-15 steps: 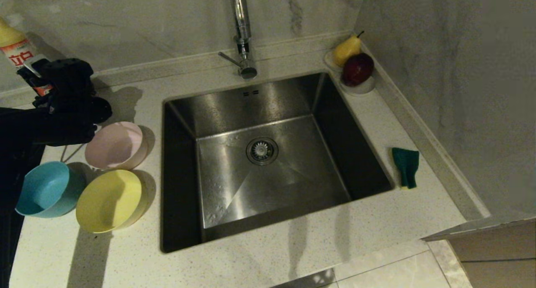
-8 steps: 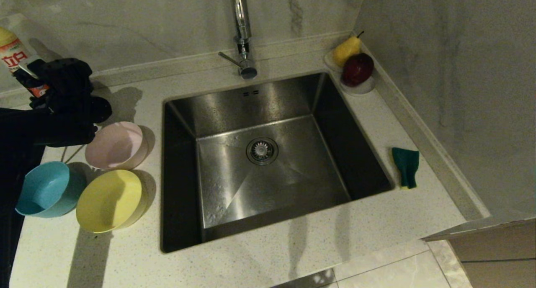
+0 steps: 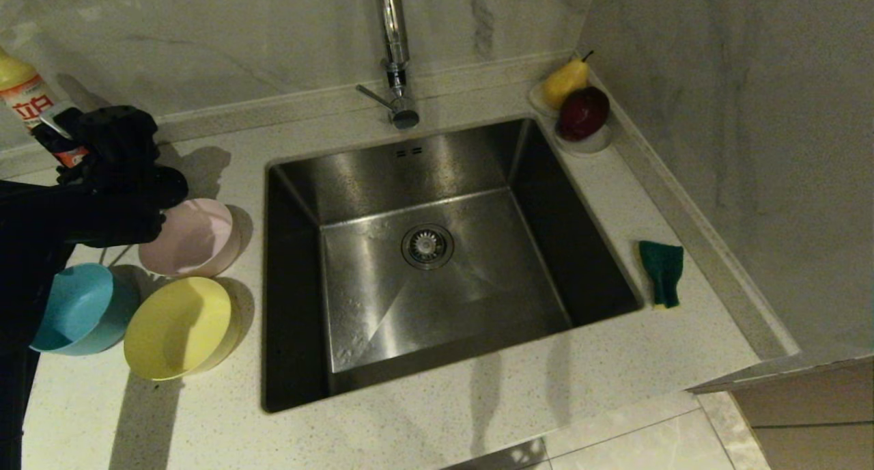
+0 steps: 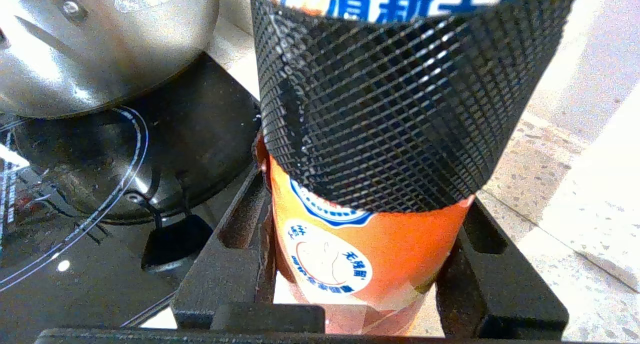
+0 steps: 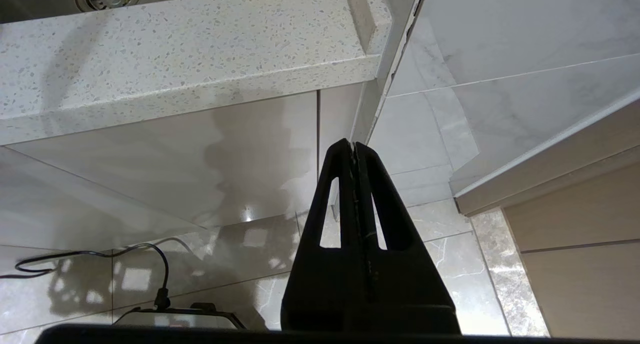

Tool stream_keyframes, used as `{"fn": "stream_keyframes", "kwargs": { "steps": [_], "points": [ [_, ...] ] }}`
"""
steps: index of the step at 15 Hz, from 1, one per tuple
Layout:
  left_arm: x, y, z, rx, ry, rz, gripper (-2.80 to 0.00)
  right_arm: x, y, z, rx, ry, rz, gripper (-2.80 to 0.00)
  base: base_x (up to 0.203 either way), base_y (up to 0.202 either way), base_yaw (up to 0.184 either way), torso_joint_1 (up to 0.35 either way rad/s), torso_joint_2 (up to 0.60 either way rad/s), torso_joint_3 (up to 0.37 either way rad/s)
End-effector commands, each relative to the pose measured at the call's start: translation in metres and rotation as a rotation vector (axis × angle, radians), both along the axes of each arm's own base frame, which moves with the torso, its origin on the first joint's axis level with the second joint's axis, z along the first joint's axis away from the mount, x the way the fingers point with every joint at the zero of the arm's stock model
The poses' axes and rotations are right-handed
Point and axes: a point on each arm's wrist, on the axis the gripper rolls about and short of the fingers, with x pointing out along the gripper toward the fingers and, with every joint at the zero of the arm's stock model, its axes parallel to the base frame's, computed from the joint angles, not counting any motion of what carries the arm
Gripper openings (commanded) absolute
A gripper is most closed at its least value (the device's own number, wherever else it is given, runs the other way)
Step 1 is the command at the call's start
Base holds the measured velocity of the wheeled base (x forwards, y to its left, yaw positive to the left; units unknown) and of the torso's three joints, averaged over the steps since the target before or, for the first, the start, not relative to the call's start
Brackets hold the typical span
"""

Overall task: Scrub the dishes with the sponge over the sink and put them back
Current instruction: Place the dish soap on the table

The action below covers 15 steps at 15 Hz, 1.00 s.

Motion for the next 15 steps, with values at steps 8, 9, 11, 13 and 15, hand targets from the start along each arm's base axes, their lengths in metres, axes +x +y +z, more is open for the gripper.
{"fn": "stream_keyframes", "kwargs": {
  "steps": [8,9,11,13,15],
  "points": [
    [0.0021,0.0008,-0.0013,0.004,-0.025,0.01,-2.8,0.0001,0.0,0.0,0.0,0.001,0.0,-2.8,0.0,0.0,0.0,0.0,0.0,0.0],
    [0.0018,0.0007,-0.0012,0.012,-0.045,0.009,-2.8,0.0001,0.0,0.0,0.0,0.001,0.0,-2.8,0.0,0.0,0.0,0.0,0.0,0.0],
    [0.0038,0.0011,-0.0056,0.016,-0.047,0.011,-2.8,0.0,0.0,0.0,0.0,0.0,0.0,-2.8,0.0,0.0,0.0,0.0,0.0,0.0],
    [0.0038,0.0019,-0.006,0.016,-0.048,0.013,-2.8,0.0,0.0,0.0,0.0,0.0,0.0,-2.8,0.0,0.0,0.0,0.0,0.0,0.0],
    [0.0037,0.0019,-0.005,0.018,-0.051,0.013,-2.8,0.0,0.0,0.0,0.0,0.0,0.0,-2.8,0.0,0.0,0.0,0.0,0.0,0.0]
  ]
}}
